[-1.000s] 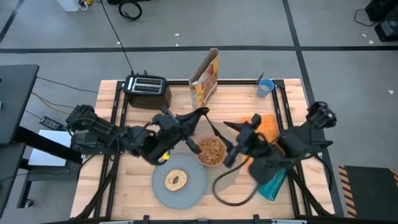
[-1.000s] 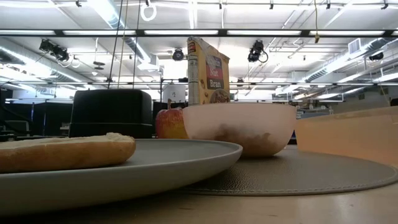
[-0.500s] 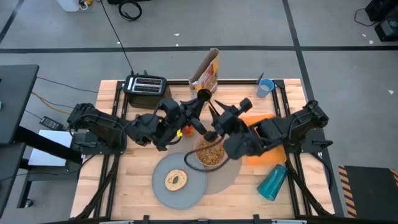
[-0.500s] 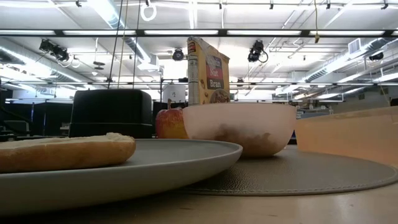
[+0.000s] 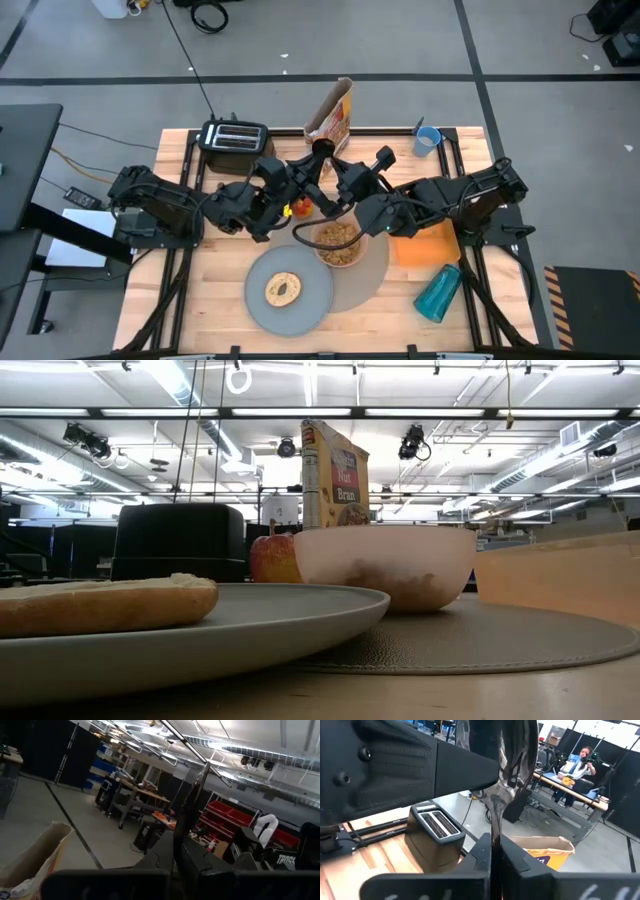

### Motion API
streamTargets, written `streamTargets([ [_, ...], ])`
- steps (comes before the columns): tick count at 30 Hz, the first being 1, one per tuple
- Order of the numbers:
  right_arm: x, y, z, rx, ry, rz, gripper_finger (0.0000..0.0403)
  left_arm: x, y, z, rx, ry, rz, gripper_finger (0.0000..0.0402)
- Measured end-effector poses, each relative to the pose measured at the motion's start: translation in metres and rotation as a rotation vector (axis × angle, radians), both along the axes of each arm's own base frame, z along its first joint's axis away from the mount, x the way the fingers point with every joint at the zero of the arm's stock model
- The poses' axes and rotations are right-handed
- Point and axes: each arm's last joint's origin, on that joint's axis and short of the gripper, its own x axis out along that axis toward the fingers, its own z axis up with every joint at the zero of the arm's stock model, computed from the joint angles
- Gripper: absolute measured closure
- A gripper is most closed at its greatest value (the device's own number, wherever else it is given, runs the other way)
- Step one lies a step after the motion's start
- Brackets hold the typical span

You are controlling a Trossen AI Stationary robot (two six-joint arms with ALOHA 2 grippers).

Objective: Arrange a breakfast setting
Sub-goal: Put the black spoon to the right of the light orange bowl on the gray mat

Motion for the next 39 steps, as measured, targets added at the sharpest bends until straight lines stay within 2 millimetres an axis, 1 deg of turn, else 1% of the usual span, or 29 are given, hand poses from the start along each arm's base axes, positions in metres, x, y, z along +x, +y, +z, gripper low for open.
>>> streamTargets([
  [5, 0.000, 0.001, 0.000, 0.005, -0.001, 0.011, 0.0384, 0.000, 0.000, 0.000, 0.003, 0.003, 0.000, 0.0378],
  [9, 0.001, 0.001, 0.001, 0.014, -0.010, 0.024, 0.0386, 0.000, 0.000, 0.000, 0.005, 0.004, -0.004, 0.0362],
  [13, 0.002, 0.002, 0.001, 0.060, -0.038, 0.057, 0.0386, -0.001, -0.003, 0.000, 0.007, 0.005, -0.015, 0.0335],
  [17, 0.000, 0.002, 0.003, 0.132, -0.095, 0.077, 0.0386, -0.009, -0.005, 0.007, 0.023, 0.017, -0.015, 0.0296],
  [23, -0.014, -0.004, 0.009, 0.292, -0.185, 0.094, 0.0386, -0.038, -0.004, 0.030, 0.049, 0.037, 0.002, 0.0231],
  [25, -0.017, -0.009, 0.007, 0.356, -0.180, 0.093, 0.0386, -0.049, -0.003, 0.037, 0.054, 0.047, 0.005, 0.0212],
  [29, -0.021, -0.018, -0.006, 0.481, -0.122, 0.061, 0.0386, -0.072, 0.002, 0.049, 0.069, 0.093, -0.001, 0.0181],
  [31, -0.024, -0.022, -0.013, 0.556, -0.084, 0.038, 0.0386, -0.083, 0.005, 0.053, 0.084, 0.135, -0.003, 0.0173],
  [34, -0.026, -0.023, -0.026, 0.656, 0.033, 0.019, 0.0386, -0.100, 0.008, 0.055, 0.106, 0.206, -0.015, 0.0172],
  [36, -0.028, -0.023, -0.032, 0.717, 0.109, 0.022, 0.0386, -0.109, 0.010, 0.054, 0.107, 0.243, -0.030, 0.0174],
  [39, -0.032, -0.021, -0.038, 0.786, 0.211, 0.035, 0.0386, -0.120, 0.010, 0.048, 0.113, 0.323, -0.058, 0.0183],
])
